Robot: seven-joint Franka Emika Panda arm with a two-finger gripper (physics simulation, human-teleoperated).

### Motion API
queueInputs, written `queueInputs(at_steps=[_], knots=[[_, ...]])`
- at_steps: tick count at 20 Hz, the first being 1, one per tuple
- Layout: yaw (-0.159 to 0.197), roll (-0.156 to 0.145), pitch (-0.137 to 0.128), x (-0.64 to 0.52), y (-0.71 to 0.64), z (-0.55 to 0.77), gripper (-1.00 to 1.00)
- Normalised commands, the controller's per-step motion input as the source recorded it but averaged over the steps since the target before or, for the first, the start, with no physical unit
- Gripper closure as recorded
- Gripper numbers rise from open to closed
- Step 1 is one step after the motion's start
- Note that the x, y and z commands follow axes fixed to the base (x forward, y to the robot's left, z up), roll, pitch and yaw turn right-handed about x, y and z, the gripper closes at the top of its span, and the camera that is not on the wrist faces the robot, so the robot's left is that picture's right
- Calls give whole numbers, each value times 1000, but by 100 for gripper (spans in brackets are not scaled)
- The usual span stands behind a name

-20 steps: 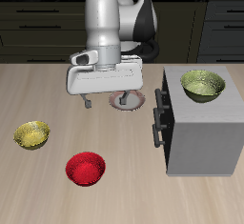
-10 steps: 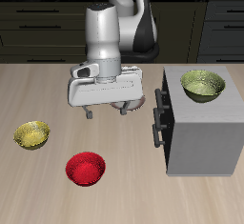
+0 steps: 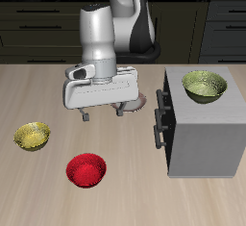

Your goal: Close the bottom drawer of the white cabinet and place the red bowl on the plate

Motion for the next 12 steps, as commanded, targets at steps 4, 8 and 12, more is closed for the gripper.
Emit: queueInputs(at_steps=[4,8,12], knots=[[18,9,15,16,-58,-159,-100],[13,36,25,26,22,-214,-100],[2,36,11,25,4,-194,-100]])
